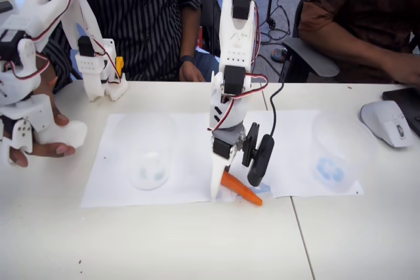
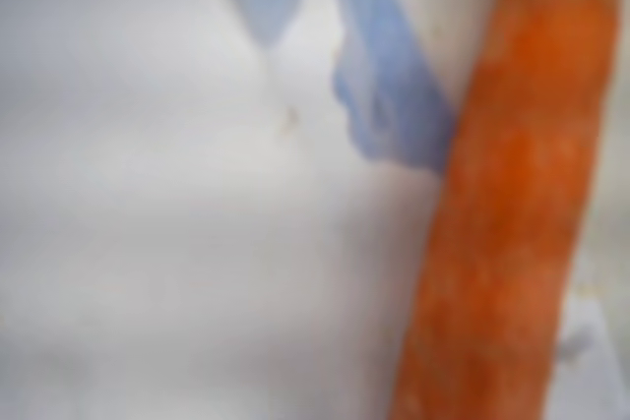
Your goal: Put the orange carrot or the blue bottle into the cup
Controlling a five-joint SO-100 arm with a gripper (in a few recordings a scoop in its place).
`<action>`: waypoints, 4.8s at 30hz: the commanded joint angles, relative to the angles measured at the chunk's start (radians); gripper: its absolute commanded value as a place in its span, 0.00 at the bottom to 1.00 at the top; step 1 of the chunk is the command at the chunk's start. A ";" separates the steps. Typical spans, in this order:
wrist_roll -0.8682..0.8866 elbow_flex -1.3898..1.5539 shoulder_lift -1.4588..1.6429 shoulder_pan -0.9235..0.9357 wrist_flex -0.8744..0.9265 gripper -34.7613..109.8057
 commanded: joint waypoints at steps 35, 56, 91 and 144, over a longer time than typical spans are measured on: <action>0.008 -0.041 0.058 0.009 -0.002 0.36; -0.008 -0.049 0.058 0.009 -0.006 0.32; -0.006 -0.049 0.543 0.020 0.009 0.32; -0.279 -0.046 0.592 0.643 -0.012 0.32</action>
